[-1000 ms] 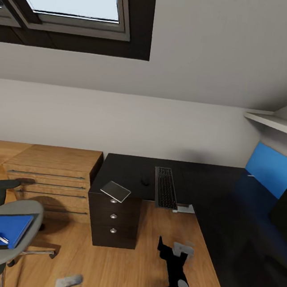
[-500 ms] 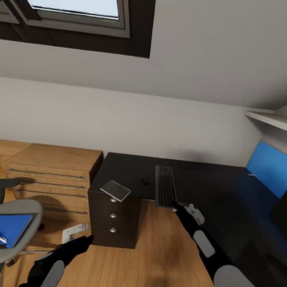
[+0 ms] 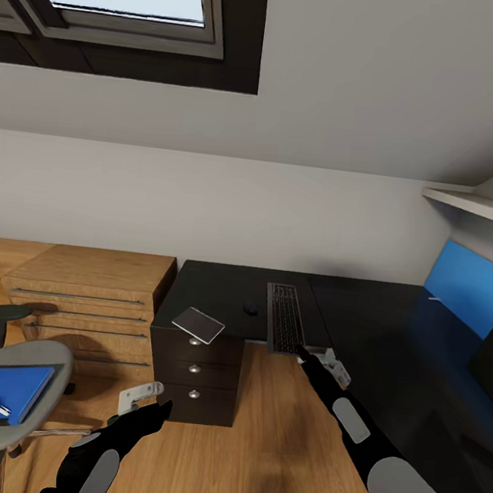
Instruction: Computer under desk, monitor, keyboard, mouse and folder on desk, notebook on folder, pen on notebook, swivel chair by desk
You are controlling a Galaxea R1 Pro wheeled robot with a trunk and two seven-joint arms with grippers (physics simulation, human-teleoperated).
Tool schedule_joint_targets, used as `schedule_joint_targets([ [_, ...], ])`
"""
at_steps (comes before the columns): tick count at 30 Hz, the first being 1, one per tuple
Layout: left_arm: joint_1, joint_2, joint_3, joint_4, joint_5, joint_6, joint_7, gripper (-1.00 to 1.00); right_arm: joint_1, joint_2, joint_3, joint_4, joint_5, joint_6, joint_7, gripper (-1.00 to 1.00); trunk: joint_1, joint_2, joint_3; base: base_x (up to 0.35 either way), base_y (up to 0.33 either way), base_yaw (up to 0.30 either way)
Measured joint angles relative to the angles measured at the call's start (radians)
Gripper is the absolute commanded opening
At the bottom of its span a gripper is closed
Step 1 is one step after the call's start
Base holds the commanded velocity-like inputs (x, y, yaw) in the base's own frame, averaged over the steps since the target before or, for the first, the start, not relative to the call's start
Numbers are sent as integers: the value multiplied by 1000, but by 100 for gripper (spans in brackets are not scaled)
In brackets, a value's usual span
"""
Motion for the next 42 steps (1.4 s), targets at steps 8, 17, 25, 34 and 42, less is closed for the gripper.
schedule_joint_targets([
  [8,2,-1,-19,-1,0,0,0,100,0,20,3,-1,0,14,29,100,31,-56,-25,0,0,0],
  [17,2,1,-33,-1,0,0,0,100,1,39,0,-1,0,10,35,100,65,-119,-53,0,0,0],
  [25,2,2,-33,-1,-1,0,0,100,1,42,-1,81,3,-23,34,100,96,-175,-79,0,0,0],
  [34,2,2,-33,-1,0,0,0,100,1,38,-8,191,-43,-37,298,100,130,-238,-107,0,0,0],
  [42,6,1,-39,-1,0,0,0,100,1,37,-8,214,-105,-38,354,100,161,-294,-132,0,0,0],
])
